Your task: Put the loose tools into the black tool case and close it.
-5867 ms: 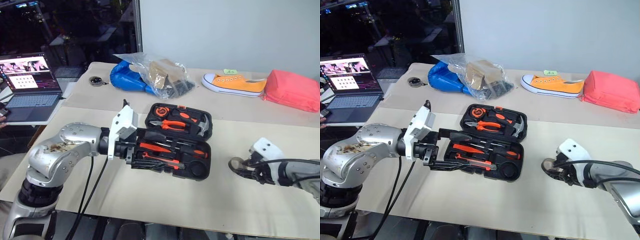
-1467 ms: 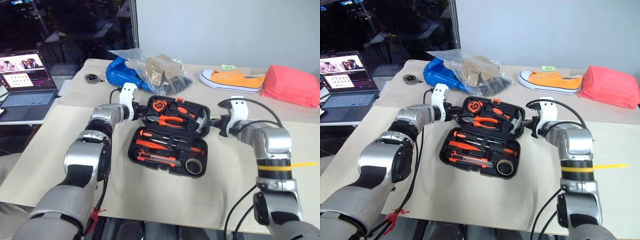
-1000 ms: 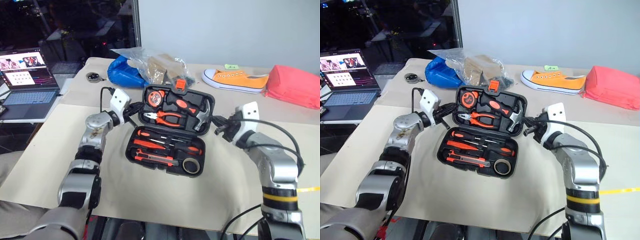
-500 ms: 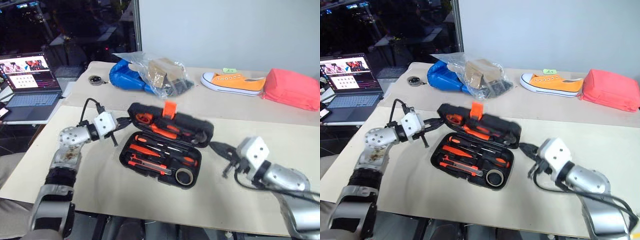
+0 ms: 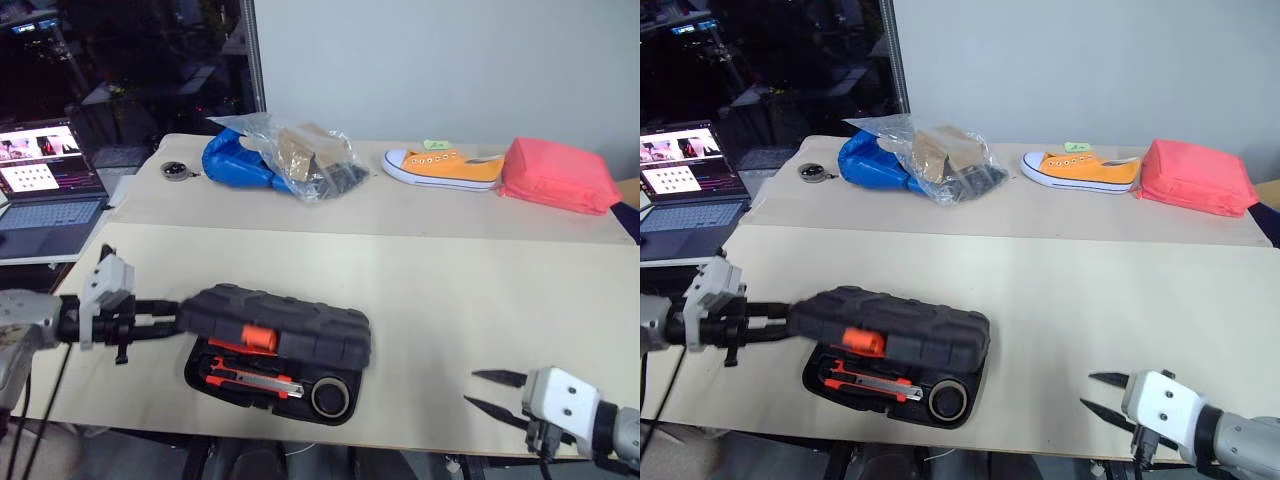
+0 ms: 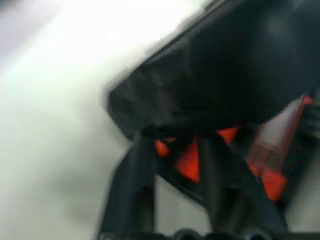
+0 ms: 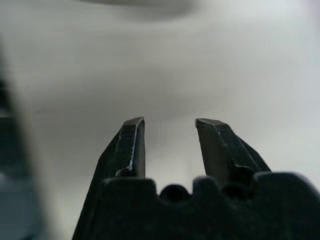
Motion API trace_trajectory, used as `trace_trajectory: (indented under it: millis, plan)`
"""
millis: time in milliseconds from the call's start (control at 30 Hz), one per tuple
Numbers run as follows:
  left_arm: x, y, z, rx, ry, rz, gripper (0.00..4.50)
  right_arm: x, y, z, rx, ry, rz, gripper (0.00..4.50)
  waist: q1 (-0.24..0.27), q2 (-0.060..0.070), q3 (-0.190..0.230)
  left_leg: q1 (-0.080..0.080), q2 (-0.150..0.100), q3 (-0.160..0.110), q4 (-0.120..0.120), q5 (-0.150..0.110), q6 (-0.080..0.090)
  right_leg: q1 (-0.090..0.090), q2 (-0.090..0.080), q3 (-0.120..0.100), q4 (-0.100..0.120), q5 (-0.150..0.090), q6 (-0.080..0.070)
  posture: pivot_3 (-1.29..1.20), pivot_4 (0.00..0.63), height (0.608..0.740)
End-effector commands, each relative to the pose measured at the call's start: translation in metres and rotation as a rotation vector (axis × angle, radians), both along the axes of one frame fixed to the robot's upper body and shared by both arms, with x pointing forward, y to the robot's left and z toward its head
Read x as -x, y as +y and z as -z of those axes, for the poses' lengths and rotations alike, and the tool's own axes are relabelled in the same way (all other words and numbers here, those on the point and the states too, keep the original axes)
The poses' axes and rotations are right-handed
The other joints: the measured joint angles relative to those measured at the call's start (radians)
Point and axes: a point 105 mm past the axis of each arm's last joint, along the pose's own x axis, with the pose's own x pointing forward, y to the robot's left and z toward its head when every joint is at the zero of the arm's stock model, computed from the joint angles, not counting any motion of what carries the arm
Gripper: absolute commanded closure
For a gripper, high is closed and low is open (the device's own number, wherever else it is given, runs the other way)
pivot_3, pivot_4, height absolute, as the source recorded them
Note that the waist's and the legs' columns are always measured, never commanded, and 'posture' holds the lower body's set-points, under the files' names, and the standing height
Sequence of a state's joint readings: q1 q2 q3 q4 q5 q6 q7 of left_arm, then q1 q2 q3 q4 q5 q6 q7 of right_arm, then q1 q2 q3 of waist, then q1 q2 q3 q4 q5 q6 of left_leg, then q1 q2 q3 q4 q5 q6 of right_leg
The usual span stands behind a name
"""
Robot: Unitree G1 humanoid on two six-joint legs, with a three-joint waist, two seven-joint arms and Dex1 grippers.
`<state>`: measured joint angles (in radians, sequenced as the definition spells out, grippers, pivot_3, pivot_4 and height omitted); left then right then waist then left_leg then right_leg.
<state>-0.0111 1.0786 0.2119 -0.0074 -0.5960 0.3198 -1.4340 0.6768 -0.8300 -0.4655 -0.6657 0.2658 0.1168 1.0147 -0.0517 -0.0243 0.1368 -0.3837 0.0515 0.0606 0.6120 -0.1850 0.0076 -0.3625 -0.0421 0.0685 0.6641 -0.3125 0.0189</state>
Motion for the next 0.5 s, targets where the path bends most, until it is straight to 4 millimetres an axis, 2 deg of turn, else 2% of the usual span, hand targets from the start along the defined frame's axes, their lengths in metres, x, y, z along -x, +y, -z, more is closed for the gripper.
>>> trace_trajectory:
  millis: [33, 100, 133, 233, 333, 500]
  plan:
    - [0.018, -0.010, -0.011, -0.044, -0.058, 0.104, 1.46, 0.009, 0.029, -0.020, -0.131, 0.044, -0.105, 2.75, 0.009, -0.001, 0.000, -0.001, 0.000, 0.000, 0.000, 0.000, -0.001, -0.001, -0.001, 0.000, -0.001, 0.000, 0.000, 0.00, 0.150, 0.740]
    - [0.023, -0.010, -0.009, -0.040, -0.035, 0.089, 0.94, 0.017, 0.041, -0.021, -0.174, 0.098, -0.158, 2.75, 0.017, -0.003, 0.000, -0.003, 0.000, 0.000, 0.000, -0.001, -0.001, -0.001, -0.003, 0.000, -0.002, 0.000, 0.000, 0.00, 0.150, 0.740]
    - [0.026, -0.009, -0.007, -0.049, -0.027, 0.086, 0.94, 0.022, 0.047, -0.023, -0.197, 0.125, -0.185, 2.75, 0.024, -0.004, 0.000, -0.004, 0.000, 0.000, 0.000, -0.001, -0.001, -0.002, -0.003, 0.000, -0.003, 0.000, 0.000, 0.00, 0.150, 0.740]
    - [0.050, 0.005, -0.006, -0.071, 0.076, 0.105, 0.87, 0.037, 0.067, -0.027, -0.261, 0.212, -0.306, 3.40, 0.037, -0.004, 0.000, -0.007, 0.000, 0.001, 0.000, 0.000, -0.001, -0.004, -0.004, 0.000, -0.005, 0.001, -0.002, 0.00, 0.150, 0.740]
    - [0.064, 0.001, -0.018, -0.029, 0.127, 0.140, 0.87, 0.037, 0.078, -0.027, -0.280, 0.232, -0.372, 4.35, 0.036, -0.006, -0.001, -0.009, 0.000, 0.001, -0.002, 0.000, 0.000, -0.006, -0.003, -0.001, -0.007, 0.002, -0.006, 0.00, 0.150, 0.740]
    - [0.075, -0.014, -0.025, -0.003, 0.120, 0.192, 0.87, 0.033, 0.095, -0.026, -0.247, 0.240, -0.519, 4.44, 0.039, -0.005, 0.000, -0.012, 0.000, 0.001, -0.002, 0.000, 0.000, -0.008, -0.003, -0.002, -0.008, 0.002, -0.005, 0.00, 0.150, 0.740]
